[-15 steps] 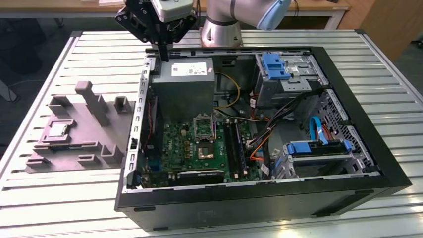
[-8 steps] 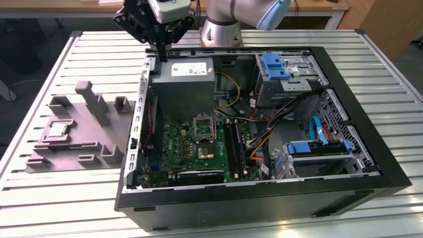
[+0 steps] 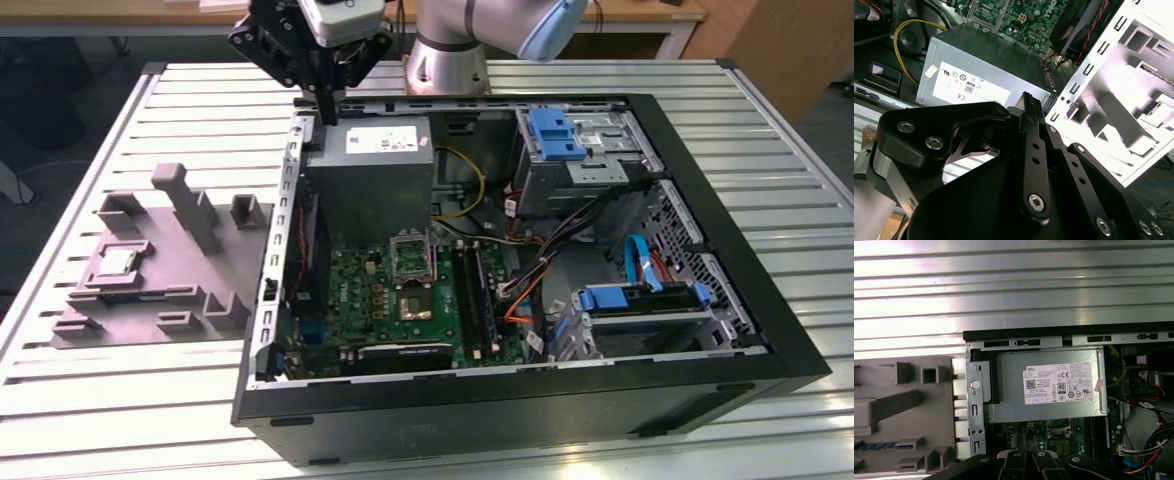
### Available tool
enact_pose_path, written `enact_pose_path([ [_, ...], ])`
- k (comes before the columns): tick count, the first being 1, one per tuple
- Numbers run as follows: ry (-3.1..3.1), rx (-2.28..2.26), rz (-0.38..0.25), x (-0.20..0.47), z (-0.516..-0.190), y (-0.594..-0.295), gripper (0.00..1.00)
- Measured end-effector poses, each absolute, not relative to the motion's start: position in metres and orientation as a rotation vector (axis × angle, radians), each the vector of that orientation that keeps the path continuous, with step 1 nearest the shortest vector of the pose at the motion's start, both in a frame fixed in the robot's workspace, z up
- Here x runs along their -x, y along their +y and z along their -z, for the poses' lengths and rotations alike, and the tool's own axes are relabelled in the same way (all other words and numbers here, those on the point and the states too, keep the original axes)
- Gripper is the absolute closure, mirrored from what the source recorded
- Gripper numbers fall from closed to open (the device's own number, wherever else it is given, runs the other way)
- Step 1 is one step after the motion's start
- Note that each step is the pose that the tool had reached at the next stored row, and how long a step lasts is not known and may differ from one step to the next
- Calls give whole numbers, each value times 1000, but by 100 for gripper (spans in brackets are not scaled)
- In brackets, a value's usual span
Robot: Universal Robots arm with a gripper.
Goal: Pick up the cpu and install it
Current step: 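Reach for the cpu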
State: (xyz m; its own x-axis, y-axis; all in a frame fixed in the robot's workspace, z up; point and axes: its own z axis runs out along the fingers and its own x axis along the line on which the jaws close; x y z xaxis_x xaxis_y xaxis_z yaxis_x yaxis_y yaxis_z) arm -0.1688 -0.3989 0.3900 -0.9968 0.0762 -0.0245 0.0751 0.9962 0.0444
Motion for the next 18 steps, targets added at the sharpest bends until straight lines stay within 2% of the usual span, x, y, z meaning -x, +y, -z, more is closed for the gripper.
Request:
enact_pose_path([
  [18,3128,-120,-83,196,-390,-399,89],
])
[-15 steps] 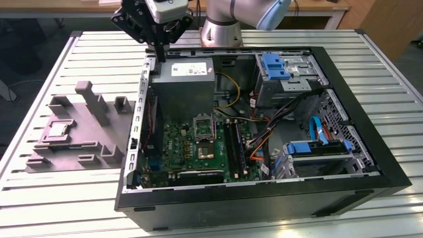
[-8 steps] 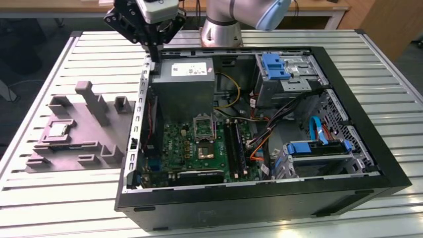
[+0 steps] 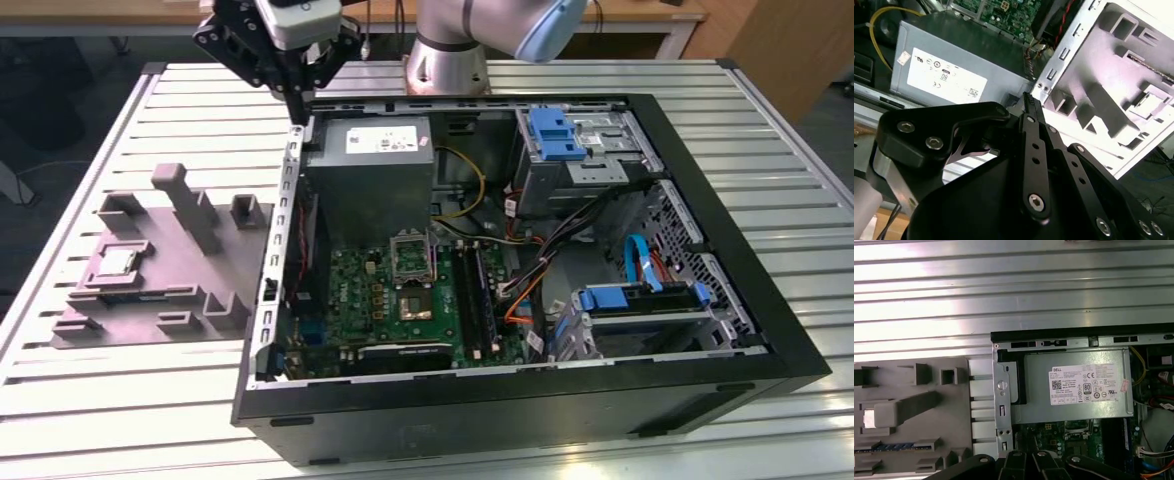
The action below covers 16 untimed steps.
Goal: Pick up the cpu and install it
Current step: 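Reach for the cpu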
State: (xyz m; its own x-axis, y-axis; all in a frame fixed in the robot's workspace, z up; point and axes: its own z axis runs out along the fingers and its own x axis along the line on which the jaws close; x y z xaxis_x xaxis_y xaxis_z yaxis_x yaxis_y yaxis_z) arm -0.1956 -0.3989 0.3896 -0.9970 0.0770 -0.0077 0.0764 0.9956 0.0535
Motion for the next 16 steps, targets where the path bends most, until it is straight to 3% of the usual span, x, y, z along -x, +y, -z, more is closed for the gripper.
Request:
enact_pose_path([
  [16,3129,-120,-83,216,-389,-399,89],
])
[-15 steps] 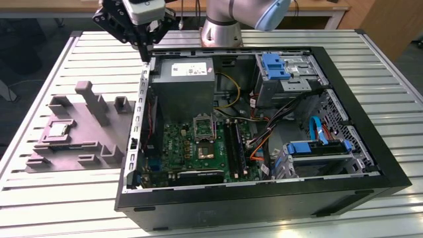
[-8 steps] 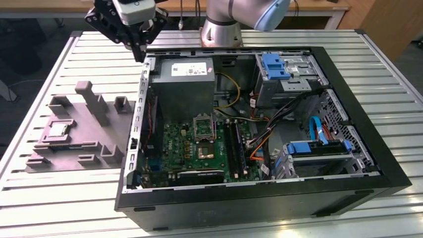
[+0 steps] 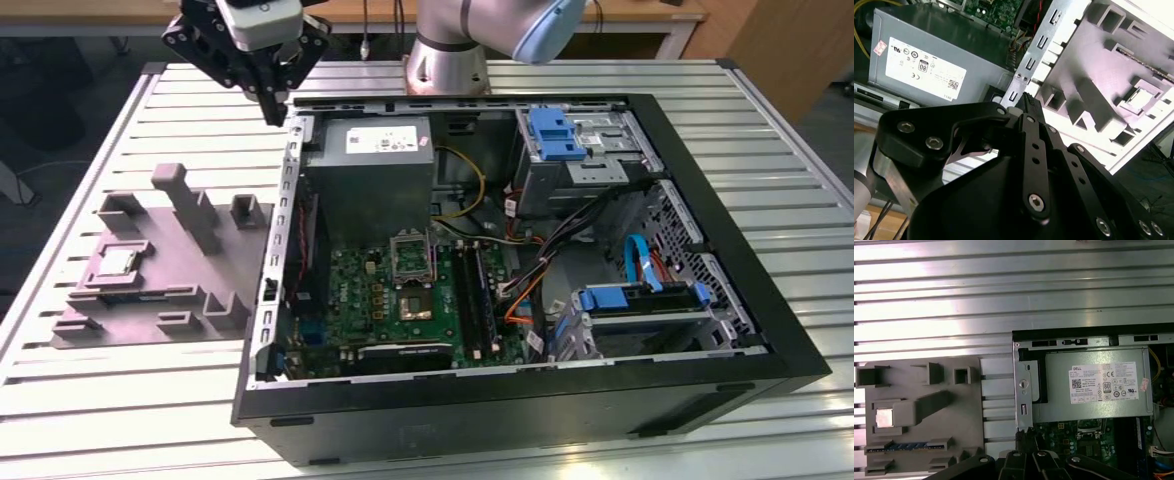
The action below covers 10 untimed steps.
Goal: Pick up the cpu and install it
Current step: 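Reach for the cpu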
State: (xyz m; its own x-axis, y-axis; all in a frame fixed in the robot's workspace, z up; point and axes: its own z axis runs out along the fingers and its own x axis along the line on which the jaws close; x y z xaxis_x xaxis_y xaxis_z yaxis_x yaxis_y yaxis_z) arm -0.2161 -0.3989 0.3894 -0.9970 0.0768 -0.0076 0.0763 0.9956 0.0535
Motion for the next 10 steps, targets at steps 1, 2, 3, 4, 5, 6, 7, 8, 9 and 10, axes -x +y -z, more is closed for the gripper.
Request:
enact_pose_path([
  [1,3129,-120,-83,216,-389,-399,89],
  [2,3129,-120,-83,216,-389,-399,89],
  [3,3129,-120,-83,216,-389,-399,89],
  [4,3129,-120,-83,216,-389,-399,89],
  [5,3129,-120,-83,217,-389,-399,89],
  [6,3129,-120,-83,217,-389,-399,89],
  [7,3129,-120,-83,217,-389,-399,89],
  [8,3128,-120,-83,217,-389,-399,89],
  [9,3129,-120,-83,218,-389,-399,89],
  [10,3129,-120,-83,219,-389,-399,89],
])
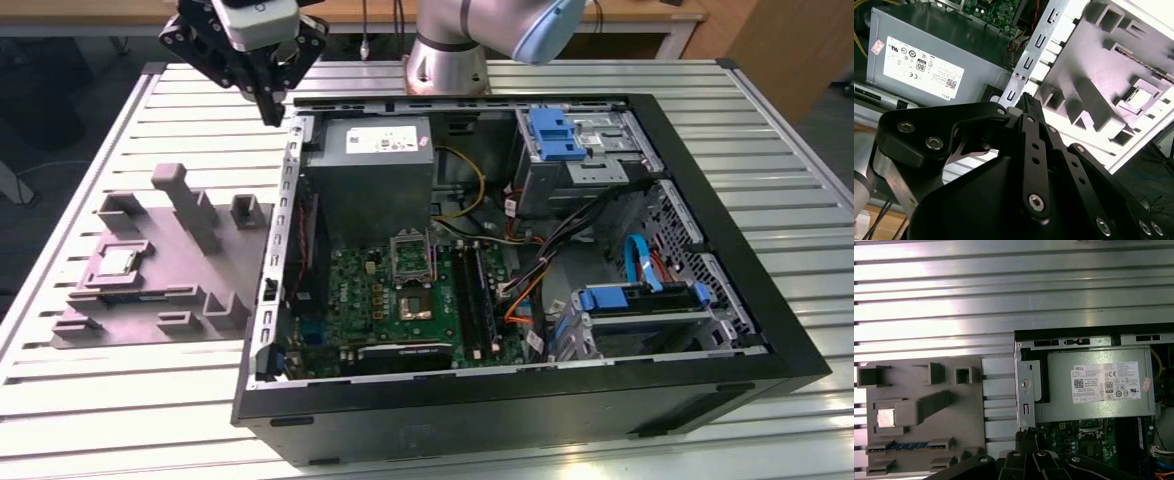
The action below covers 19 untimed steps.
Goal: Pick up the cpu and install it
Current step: 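Reach for the cpu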
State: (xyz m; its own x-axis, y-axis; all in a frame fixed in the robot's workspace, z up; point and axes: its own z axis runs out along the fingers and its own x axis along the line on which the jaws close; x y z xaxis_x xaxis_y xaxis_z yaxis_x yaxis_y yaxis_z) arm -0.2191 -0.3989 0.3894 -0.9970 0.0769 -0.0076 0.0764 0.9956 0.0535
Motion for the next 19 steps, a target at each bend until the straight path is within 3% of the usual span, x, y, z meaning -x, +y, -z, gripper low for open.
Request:
enact_pose_path([
  [19,3128,-120,-83,233,-389,-399,89],
])
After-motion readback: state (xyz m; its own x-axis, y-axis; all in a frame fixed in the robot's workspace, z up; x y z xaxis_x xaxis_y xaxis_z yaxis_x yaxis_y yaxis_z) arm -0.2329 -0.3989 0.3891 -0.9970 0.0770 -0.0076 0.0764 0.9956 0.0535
